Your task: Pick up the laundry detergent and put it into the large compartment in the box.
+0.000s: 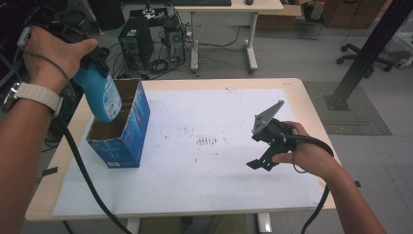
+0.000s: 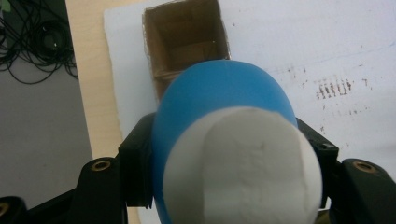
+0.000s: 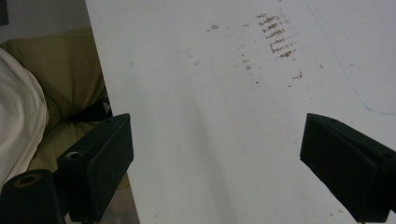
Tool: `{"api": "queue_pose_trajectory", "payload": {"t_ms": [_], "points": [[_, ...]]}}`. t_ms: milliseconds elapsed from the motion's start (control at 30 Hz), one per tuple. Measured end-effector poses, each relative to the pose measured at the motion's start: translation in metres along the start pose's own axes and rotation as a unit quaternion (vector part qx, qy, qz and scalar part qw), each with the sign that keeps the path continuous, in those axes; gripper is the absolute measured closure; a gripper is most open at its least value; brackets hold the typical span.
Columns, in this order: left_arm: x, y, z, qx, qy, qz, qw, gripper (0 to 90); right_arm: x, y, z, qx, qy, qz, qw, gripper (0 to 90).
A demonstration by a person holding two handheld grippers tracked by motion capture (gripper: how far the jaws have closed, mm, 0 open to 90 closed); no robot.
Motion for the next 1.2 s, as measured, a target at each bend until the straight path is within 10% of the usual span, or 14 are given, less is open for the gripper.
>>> {"api": "queue_pose_trajectory", "payload": {"t_ms": [1200], "points": [[0.005,0.008,0.076,0.014,-0.001,0.006,0.9999,37.2,-0.004,0.002,0.005,0.005,0.006,0.012,0.9999,9.8]]}}
Point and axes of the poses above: each handheld gripper's, and its own axes: z roughly forward along the jaws, y roughly out of its top, x roughly to its left, the point moved 4 cm from there along z, roughly forward along the jaws, and after that the axes turned 12 degrees about x, right-handed, at the moved point
